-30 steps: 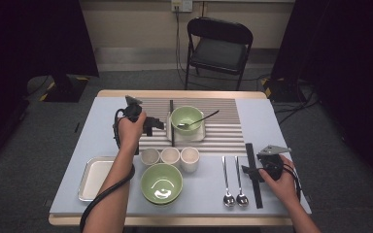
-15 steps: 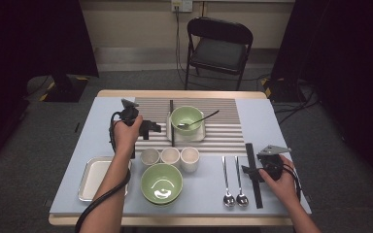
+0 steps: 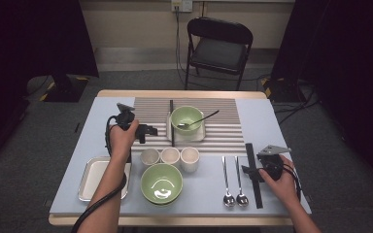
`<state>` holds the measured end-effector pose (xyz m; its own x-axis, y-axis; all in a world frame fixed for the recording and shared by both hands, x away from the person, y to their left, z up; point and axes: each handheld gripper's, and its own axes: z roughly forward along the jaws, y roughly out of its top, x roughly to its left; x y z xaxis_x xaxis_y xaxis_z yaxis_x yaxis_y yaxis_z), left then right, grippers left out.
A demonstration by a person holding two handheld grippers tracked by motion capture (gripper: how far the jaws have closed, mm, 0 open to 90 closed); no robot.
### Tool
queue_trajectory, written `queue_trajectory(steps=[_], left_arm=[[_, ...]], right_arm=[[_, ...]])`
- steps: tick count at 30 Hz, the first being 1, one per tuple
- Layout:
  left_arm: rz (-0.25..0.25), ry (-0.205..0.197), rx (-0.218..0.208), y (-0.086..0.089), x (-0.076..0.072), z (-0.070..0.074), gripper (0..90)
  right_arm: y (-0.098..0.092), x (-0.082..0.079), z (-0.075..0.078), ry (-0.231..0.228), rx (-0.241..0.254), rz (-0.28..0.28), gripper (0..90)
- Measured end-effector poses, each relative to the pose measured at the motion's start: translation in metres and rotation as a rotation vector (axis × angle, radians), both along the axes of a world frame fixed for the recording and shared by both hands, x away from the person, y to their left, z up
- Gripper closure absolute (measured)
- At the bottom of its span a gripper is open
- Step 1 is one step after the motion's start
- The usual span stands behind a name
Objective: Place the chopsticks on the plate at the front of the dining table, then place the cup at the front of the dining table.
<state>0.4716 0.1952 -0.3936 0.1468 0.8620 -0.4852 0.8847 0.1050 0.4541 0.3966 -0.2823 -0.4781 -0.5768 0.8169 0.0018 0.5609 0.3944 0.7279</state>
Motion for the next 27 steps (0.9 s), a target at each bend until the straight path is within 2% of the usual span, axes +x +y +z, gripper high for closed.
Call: queue_trajectory(steps=[13,27], left_arm=[[0.004,0.0,-0.01,0.008,-0.006,-0.002,19.6],[-0.005,0.002,-0.003,0.018,-0.015,-0.006,19.6]], right_arm=[[0.0,0.0,0.0,-0.002,-0.002,0.002,16.1],[0.0,0.0,0.0,0.001,0.001,0.0,16.1]])
